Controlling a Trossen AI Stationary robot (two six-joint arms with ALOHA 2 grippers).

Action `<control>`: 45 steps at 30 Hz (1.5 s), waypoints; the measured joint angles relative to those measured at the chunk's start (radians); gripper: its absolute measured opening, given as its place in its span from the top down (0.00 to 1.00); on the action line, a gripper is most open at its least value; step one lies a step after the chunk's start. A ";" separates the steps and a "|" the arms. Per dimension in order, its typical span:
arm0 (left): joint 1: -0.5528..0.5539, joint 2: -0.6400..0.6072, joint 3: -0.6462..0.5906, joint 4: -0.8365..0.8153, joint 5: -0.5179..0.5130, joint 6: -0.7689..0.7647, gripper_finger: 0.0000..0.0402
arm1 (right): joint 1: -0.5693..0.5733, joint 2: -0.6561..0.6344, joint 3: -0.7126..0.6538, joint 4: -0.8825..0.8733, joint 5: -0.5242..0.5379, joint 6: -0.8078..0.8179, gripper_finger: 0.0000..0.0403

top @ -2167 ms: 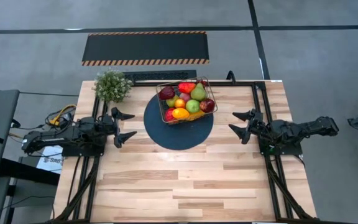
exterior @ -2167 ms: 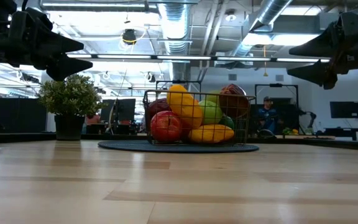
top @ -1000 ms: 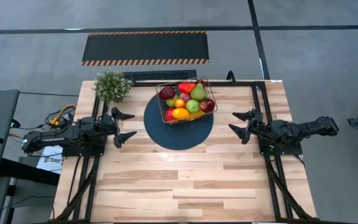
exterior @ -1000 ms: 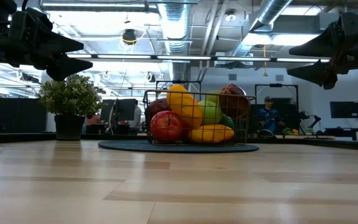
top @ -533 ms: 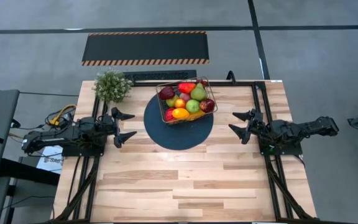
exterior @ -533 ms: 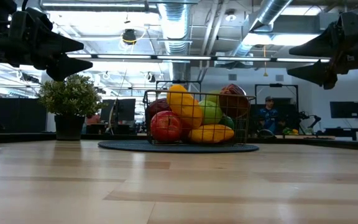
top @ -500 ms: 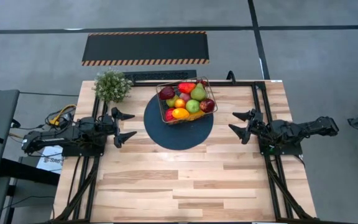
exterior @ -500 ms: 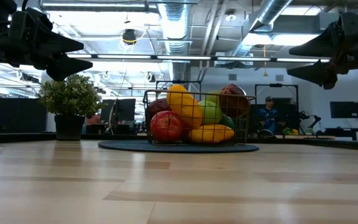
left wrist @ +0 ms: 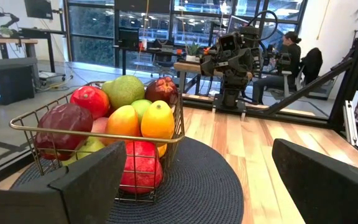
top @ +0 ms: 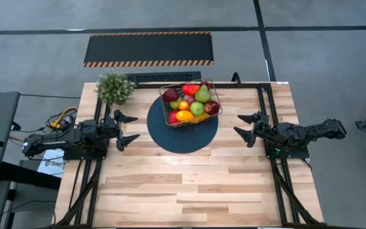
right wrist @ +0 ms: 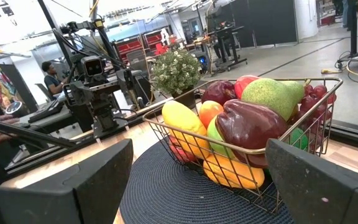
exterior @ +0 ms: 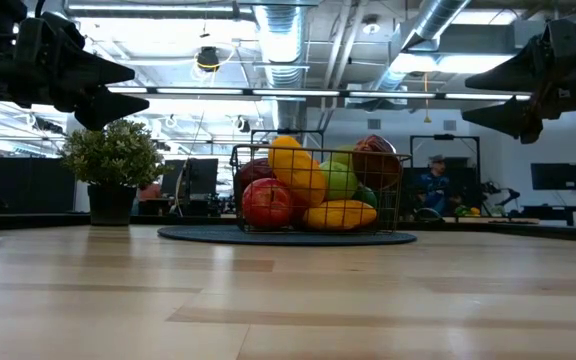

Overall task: Build produce basket
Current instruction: Return to Home Position

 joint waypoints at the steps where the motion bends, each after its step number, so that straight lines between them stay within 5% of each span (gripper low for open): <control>1: 0.000 0.000 0.000 0.000 0.000 0.000 0.02 | 0.000 0.000 0.000 0.000 0.000 0.000 0.04; 45: 0.000 0.000 0.000 0.000 0.000 0.000 0.02 | 0.000 0.000 0.000 0.000 0.000 0.000 0.04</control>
